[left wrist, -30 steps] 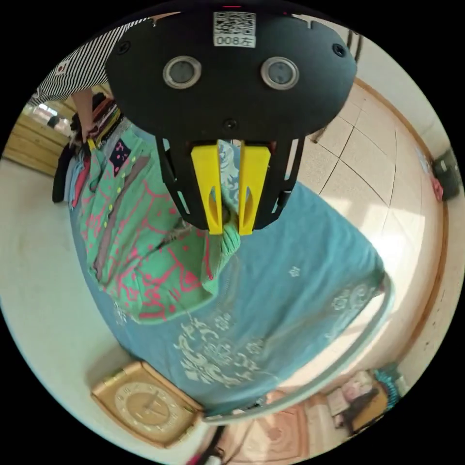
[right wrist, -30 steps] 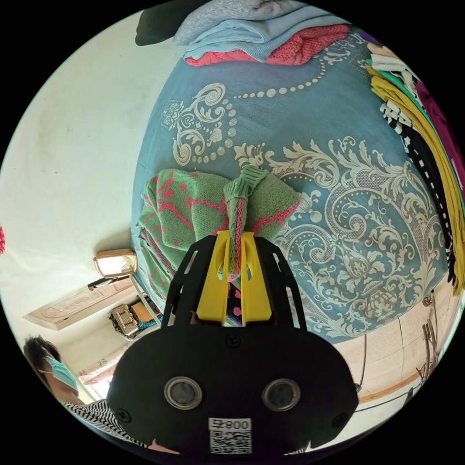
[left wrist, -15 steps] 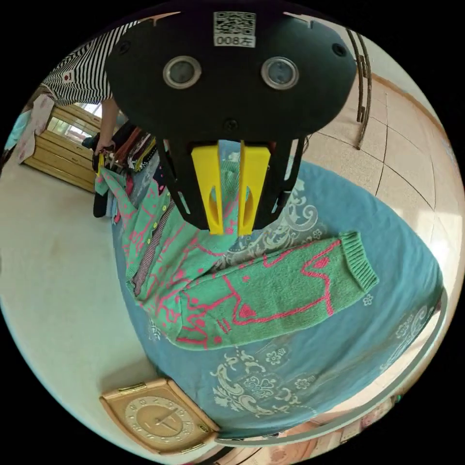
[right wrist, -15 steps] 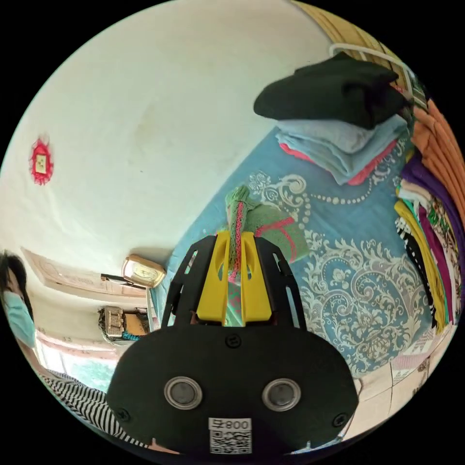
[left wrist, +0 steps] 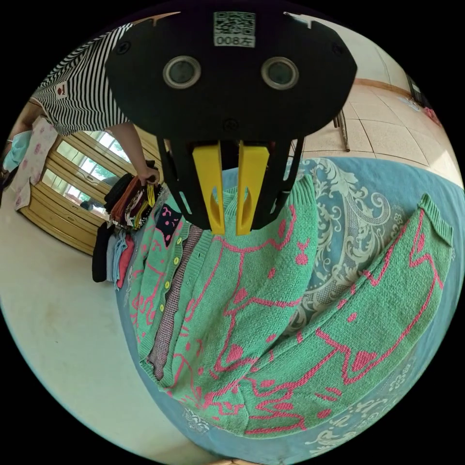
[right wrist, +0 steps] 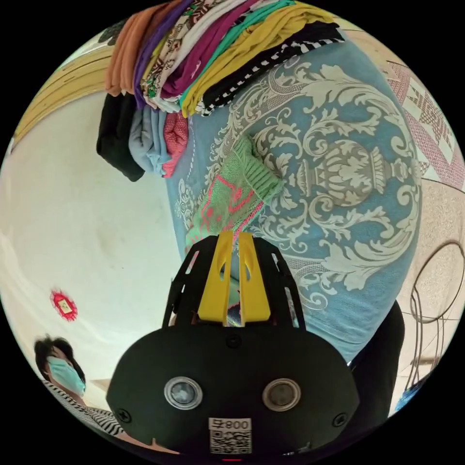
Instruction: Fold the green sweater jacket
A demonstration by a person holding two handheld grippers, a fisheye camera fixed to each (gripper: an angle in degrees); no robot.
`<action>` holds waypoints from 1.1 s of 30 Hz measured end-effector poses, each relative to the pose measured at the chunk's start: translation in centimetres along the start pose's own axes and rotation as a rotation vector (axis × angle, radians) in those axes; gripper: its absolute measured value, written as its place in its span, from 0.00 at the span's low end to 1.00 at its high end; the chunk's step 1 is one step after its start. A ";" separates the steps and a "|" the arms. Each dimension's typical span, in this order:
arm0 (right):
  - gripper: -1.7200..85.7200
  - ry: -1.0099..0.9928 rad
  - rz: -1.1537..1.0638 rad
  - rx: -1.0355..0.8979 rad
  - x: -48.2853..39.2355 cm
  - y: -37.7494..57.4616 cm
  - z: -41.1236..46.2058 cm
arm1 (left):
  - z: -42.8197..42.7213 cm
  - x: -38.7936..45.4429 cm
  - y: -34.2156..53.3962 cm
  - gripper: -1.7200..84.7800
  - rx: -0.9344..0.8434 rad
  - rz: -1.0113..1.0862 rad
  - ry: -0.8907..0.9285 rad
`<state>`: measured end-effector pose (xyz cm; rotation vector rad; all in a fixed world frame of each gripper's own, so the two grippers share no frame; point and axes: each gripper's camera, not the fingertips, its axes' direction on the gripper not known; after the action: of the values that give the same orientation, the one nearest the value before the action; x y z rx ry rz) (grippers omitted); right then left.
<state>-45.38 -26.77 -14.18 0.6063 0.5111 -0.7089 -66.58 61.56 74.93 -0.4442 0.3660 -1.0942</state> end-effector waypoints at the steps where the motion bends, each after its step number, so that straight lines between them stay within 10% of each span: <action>1: 0.04 0.008 -0.034 0.007 -0.4 1.3 -0.5 | 0.8 0.2 0.3 0.07 -0.017 0.000 0.001; 12: 0.11 0.616 -0.647 -0.375 -18.9 2.4 10.7 | 6.4 1.3 2.2 0.10 -0.080 -0.020 -0.130; 18: 0.12 0.746 -0.991 -0.763 -22.3 16.6 19.1 | 6.2 -1.0 5.7 0.14 0.020 -0.123 -0.250; 24: 0.15 0.731 -0.868 -0.896 -20.5 24.9 19.1 | 8.7 -3.5 10.0 0.16 -0.008 -0.195 -0.204; 33: 0.17 0.907 -1.448 -1.324 -21.0 50.0 26.3 | 15.3 -1.1 16.4 0.16 -0.117 -0.084 -0.214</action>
<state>-17.00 -4.71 34.24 -0.9384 2.1192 -1.1572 -46.95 71.40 79.57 -0.6796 0.2248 -1.0983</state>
